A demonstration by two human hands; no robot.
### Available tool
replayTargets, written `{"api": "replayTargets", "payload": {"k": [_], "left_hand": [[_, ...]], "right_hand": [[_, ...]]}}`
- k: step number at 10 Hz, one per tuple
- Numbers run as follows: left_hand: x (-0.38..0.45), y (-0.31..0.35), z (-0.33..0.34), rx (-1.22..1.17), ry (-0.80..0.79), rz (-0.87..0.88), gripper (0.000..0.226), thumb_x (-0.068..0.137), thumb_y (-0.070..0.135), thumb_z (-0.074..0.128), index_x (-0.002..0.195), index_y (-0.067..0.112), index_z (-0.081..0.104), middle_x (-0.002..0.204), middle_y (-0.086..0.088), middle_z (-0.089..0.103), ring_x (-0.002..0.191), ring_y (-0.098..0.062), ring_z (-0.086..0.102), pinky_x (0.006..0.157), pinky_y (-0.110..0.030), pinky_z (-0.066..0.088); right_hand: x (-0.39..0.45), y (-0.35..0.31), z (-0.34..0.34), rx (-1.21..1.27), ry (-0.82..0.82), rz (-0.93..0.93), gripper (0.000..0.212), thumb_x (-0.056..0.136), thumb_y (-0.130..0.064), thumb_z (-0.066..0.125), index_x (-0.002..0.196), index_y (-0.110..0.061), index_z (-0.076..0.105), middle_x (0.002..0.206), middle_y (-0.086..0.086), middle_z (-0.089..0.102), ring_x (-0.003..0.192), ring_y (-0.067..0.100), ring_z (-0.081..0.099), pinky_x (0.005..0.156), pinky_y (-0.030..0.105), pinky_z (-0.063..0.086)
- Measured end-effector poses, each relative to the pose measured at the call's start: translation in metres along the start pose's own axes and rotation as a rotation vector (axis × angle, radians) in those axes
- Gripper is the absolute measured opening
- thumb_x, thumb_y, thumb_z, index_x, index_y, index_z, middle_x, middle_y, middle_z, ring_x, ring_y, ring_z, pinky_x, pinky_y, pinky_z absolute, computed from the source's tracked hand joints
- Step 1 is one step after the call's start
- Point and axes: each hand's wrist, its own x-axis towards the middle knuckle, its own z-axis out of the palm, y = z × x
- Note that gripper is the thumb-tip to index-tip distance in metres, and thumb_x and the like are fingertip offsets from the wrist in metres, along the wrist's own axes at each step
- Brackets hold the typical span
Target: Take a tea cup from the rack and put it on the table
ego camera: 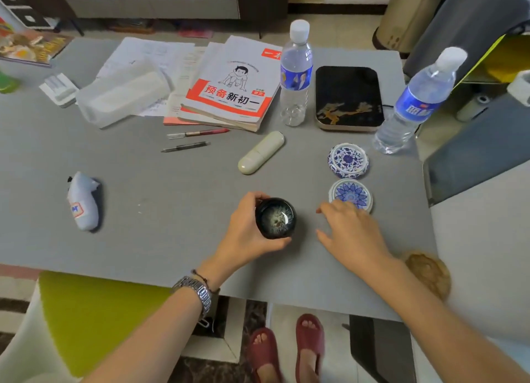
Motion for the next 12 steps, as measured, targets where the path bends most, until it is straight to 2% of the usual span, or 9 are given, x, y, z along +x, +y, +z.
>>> {"api": "replayTargets", "payload": {"k": [2, 4, 5, 6, 9, 10, 11, 12], "left_hand": [[0.008, -0.020, 0.015, 0.017, -0.011, -0.038, 0.079, 0.050, 0.030, 0.091, 0.114, 0.020, 0.046, 0.110, 0.004, 0.060, 0.097, 0.012, 0.054, 0.080, 0.001, 0.036], [0.007, -0.026, 0.025, -0.006, 0.016, -0.042, 0.079, 0.049, 0.033, 0.089, 0.114, 0.020, 0.047, 0.109, 0.009, 0.059, 0.101, 0.008, 0.055, 0.082, -0.001, 0.038], [0.006, -0.027, 0.026, -0.003, 0.025, -0.036, 0.080, 0.049, 0.031, 0.090, 0.116, 0.020, 0.046, 0.112, 0.004, 0.060, 0.102, 0.009, 0.055, 0.083, -0.001, 0.038], [0.004, -0.029, 0.027, -0.004, 0.035, -0.020, 0.081, 0.051, 0.027, 0.092, 0.118, 0.017, 0.047, 0.115, 0.000, 0.059, 0.104, 0.001, 0.057, 0.086, -0.005, 0.039], [-0.001, -0.032, 0.027, -0.030, 0.037, 0.039, 0.083, 0.057, 0.031, 0.092, 0.124, 0.019, 0.047, 0.121, 0.006, 0.057, 0.113, -0.002, 0.054, 0.094, -0.008, 0.038], [-0.002, -0.029, 0.026, -0.032, 0.000, 0.018, 0.086, 0.056, 0.039, 0.091, 0.126, 0.021, 0.045, 0.124, 0.007, 0.055, 0.114, -0.001, 0.052, 0.094, -0.005, 0.036], [-0.001, -0.028, 0.020, -0.028, -0.061, -0.030, 0.106, 0.051, 0.055, 0.085, 0.139, 0.021, 0.036, 0.135, 0.013, 0.044, 0.120, 0.005, 0.042, 0.096, 0.001, 0.028], [-0.005, -0.019, 0.006, 0.039, -0.192, -0.081, 0.119, 0.057, 0.057, 0.081, 0.151, 0.018, 0.019, 0.151, 0.004, 0.033, 0.136, -0.006, 0.031, 0.105, -0.016, 0.023]], "right_hand": [[0.004, 0.003, 0.038, 0.013, -0.092, -0.004, 0.040, 0.084, -0.031, 0.055, 0.121, -0.018, 0.046, 0.118, 0.007, 0.054, 0.113, 0.028, 0.046, 0.093, 0.038, 0.038], [0.003, 0.008, 0.050, 0.012, -0.112, -0.027, 0.045, 0.082, -0.027, 0.055, 0.125, -0.014, 0.048, 0.129, 0.009, 0.046, 0.121, 0.028, 0.039, 0.097, 0.039, 0.037], [0.000, 0.009, 0.052, 0.013, -0.103, -0.035, 0.046, 0.083, -0.027, 0.056, 0.127, -0.014, 0.049, 0.132, 0.009, 0.045, 0.123, 0.029, 0.039, 0.097, 0.040, 0.037], [-0.002, 0.009, 0.054, 0.022, -0.092, -0.025, 0.046, 0.084, -0.026, 0.056, 0.128, -0.013, 0.049, 0.133, 0.011, 0.046, 0.122, 0.031, 0.041, 0.098, 0.042, 0.038], [-0.010, 0.008, 0.063, 0.007, -0.056, -0.023, 0.050, 0.088, -0.028, 0.053, 0.135, -0.014, 0.043, 0.141, 0.012, 0.043, 0.126, 0.031, 0.040, 0.100, 0.043, 0.036], [-0.010, 0.007, 0.063, -0.006, -0.083, -0.009, 0.051, 0.089, -0.029, 0.050, 0.137, -0.016, 0.039, 0.144, 0.010, 0.038, 0.129, 0.028, 0.035, 0.102, 0.041, 0.034], [-0.008, 0.008, 0.062, -0.007, -0.113, -0.023, 0.052, 0.090, -0.029, 0.048, 0.139, -0.016, 0.034, 0.147, 0.008, 0.032, 0.132, 0.026, 0.031, 0.105, 0.039, 0.032], [-0.007, 0.006, 0.053, -0.026, -0.202, -0.017, 0.055, 0.089, -0.028, 0.049, 0.140, -0.016, 0.031, 0.147, 0.009, 0.032, 0.132, 0.027, 0.032, 0.106, 0.038, 0.032]]}}
